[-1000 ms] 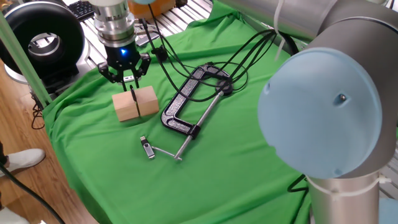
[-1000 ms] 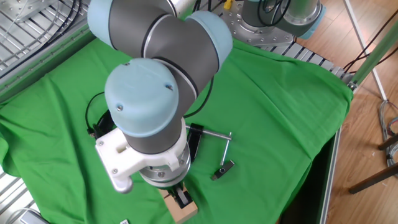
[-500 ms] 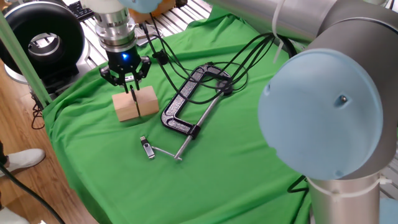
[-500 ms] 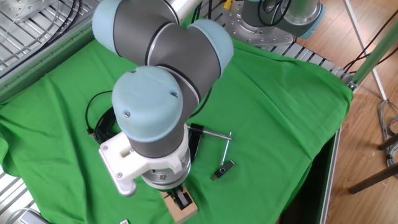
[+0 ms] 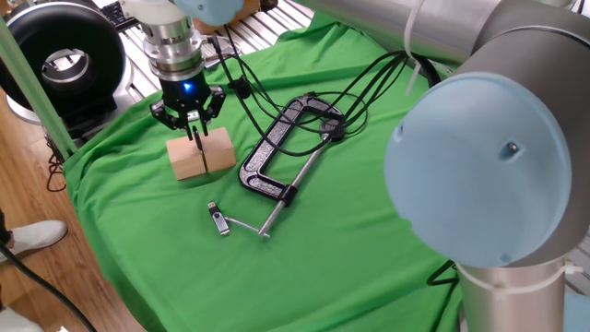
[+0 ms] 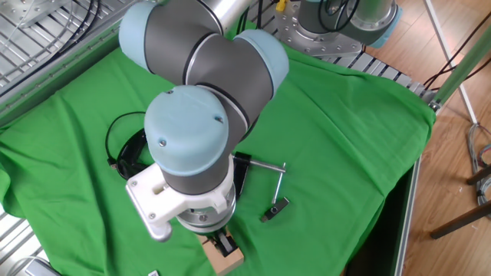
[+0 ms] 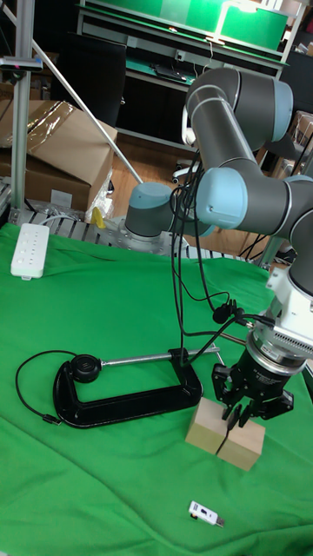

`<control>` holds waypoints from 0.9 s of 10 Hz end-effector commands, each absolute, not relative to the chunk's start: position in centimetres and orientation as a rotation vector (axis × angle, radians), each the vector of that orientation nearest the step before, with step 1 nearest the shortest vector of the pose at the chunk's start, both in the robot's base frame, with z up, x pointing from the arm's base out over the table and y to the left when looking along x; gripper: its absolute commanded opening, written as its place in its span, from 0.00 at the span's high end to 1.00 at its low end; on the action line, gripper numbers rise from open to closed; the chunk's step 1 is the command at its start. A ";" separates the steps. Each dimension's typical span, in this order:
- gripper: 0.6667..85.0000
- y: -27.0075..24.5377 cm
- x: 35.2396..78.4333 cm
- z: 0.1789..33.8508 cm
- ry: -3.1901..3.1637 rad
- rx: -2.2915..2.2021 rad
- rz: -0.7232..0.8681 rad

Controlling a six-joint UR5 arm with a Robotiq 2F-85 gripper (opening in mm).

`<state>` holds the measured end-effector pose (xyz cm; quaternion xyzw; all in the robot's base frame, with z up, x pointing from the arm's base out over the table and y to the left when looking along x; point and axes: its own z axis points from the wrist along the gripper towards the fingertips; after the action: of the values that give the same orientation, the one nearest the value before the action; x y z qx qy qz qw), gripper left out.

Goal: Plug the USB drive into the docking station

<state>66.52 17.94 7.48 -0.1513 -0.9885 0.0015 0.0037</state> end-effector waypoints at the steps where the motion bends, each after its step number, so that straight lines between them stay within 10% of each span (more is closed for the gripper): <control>1: 0.64 18.4 66.3 7.2 -3.095 -0.477 -0.028; 9: 0.71 18.3 65.8 6.7 -3.090 -0.494 -0.020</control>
<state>65.95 18.16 6.70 -0.1542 -0.9880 -0.0003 0.0041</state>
